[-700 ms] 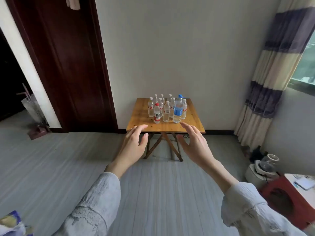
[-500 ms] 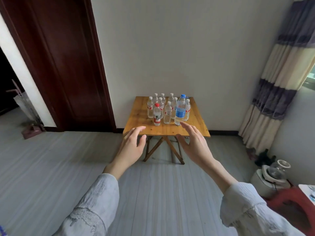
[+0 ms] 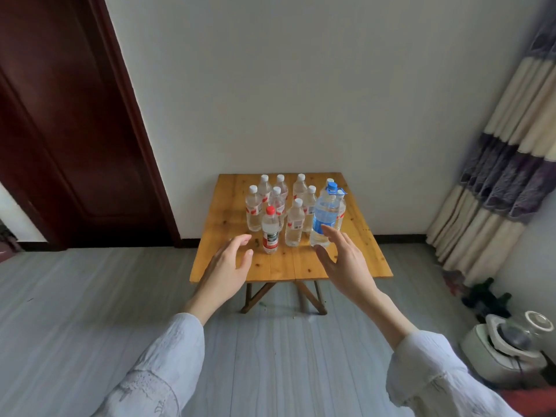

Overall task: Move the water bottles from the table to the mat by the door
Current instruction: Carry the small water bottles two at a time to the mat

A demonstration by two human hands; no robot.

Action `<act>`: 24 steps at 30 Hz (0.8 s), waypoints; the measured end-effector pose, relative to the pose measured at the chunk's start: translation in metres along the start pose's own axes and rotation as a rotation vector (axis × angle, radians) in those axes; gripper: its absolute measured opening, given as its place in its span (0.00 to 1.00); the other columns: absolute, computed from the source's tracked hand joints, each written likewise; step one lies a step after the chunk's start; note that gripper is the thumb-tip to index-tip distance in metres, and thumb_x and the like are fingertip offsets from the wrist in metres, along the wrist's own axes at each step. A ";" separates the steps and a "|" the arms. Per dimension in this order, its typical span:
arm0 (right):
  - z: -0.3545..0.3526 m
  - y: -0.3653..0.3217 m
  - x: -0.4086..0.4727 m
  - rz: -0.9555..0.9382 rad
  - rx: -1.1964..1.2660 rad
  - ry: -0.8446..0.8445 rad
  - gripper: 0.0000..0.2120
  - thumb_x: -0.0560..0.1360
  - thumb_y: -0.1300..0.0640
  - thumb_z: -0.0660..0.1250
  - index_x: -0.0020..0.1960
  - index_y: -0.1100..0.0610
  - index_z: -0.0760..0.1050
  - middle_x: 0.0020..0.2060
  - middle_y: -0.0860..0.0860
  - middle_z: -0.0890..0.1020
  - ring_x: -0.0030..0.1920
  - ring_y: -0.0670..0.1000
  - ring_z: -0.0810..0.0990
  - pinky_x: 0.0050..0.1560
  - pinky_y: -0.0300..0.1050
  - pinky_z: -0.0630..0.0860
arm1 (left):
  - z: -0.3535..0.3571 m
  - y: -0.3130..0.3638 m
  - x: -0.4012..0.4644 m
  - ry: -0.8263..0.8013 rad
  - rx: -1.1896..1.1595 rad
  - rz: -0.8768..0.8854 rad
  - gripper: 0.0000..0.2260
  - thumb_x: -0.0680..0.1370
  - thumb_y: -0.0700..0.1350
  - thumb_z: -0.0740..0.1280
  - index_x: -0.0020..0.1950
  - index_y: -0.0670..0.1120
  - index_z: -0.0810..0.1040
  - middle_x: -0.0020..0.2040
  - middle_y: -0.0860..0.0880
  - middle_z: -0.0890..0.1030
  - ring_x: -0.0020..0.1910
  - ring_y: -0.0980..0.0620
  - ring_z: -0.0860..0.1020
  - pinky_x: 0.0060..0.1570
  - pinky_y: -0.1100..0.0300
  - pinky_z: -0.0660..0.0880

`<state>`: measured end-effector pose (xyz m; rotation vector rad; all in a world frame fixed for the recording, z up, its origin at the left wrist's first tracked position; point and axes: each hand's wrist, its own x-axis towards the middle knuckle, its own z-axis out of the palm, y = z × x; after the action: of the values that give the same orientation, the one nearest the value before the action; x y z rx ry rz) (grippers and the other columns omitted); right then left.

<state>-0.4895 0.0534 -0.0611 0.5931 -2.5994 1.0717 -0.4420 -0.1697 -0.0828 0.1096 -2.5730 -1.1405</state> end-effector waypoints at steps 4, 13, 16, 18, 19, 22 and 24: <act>0.032 0.037 0.056 0.037 0.016 -0.019 0.21 0.75 0.53 0.63 0.66 0.54 0.66 0.60 0.54 0.76 0.59 0.52 0.75 0.53 0.41 0.70 | 0.028 -0.031 0.061 -0.050 -0.019 -0.046 0.16 0.78 0.49 0.58 0.66 0.52 0.66 0.66 0.51 0.72 0.61 0.57 0.70 0.57 0.63 0.66; 0.116 0.136 0.179 0.193 0.115 -0.156 0.23 0.75 0.52 0.62 0.67 0.57 0.65 0.63 0.56 0.75 0.61 0.53 0.74 0.59 0.49 0.73 | 0.105 -0.106 0.183 -0.081 -0.098 -0.213 0.17 0.78 0.47 0.60 0.67 0.50 0.66 0.67 0.48 0.71 0.64 0.54 0.69 0.60 0.62 0.64; 0.142 0.165 0.208 0.263 0.144 -0.214 0.23 0.75 0.52 0.63 0.67 0.58 0.64 0.63 0.57 0.75 0.61 0.54 0.75 0.59 0.50 0.73 | 0.129 -0.125 0.215 -0.075 -0.127 -0.276 0.19 0.78 0.47 0.61 0.68 0.49 0.65 0.68 0.48 0.70 0.66 0.54 0.68 0.61 0.61 0.63; 0.157 0.179 0.225 0.314 0.176 -0.227 0.23 0.75 0.53 0.63 0.67 0.59 0.64 0.63 0.58 0.75 0.62 0.55 0.74 0.60 0.53 0.73 | 0.143 -0.136 0.232 -0.061 -0.146 -0.299 0.20 0.77 0.48 0.61 0.69 0.49 0.64 0.68 0.49 0.69 0.67 0.53 0.67 0.61 0.61 0.63; 0.165 0.184 0.233 0.342 0.197 -0.230 0.23 0.75 0.54 0.63 0.68 0.60 0.64 0.63 0.58 0.75 0.62 0.55 0.74 0.61 0.54 0.73 | 0.149 -0.141 0.239 -0.058 -0.156 -0.311 0.21 0.77 0.48 0.62 0.69 0.49 0.64 0.69 0.49 0.69 0.67 0.52 0.67 0.62 0.61 0.63; 0.188 0.198 0.253 0.420 0.221 -0.273 0.22 0.76 0.56 0.61 0.68 0.61 0.63 0.65 0.59 0.73 0.65 0.56 0.72 0.63 0.57 0.71 | 0.163 -0.154 0.258 -0.069 -0.181 -0.349 0.23 0.76 0.48 0.64 0.70 0.49 0.63 0.69 0.49 0.68 0.66 0.55 0.66 0.62 0.61 0.63; 0.200 0.205 0.264 0.452 0.211 -0.286 0.23 0.76 0.55 0.61 0.69 0.62 0.63 0.65 0.60 0.73 0.66 0.57 0.71 0.64 0.56 0.70 | 0.171 -0.162 0.271 -0.075 -0.198 -0.369 0.24 0.75 0.49 0.65 0.69 0.49 0.63 0.68 0.50 0.69 0.63 0.58 0.65 0.60 0.62 0.63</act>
<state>-0.8348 -0.0292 -0.2211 0.2098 -2.9786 1.5092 -0.7623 -0.2126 -0.2382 0.5213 -2.5531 -1.5482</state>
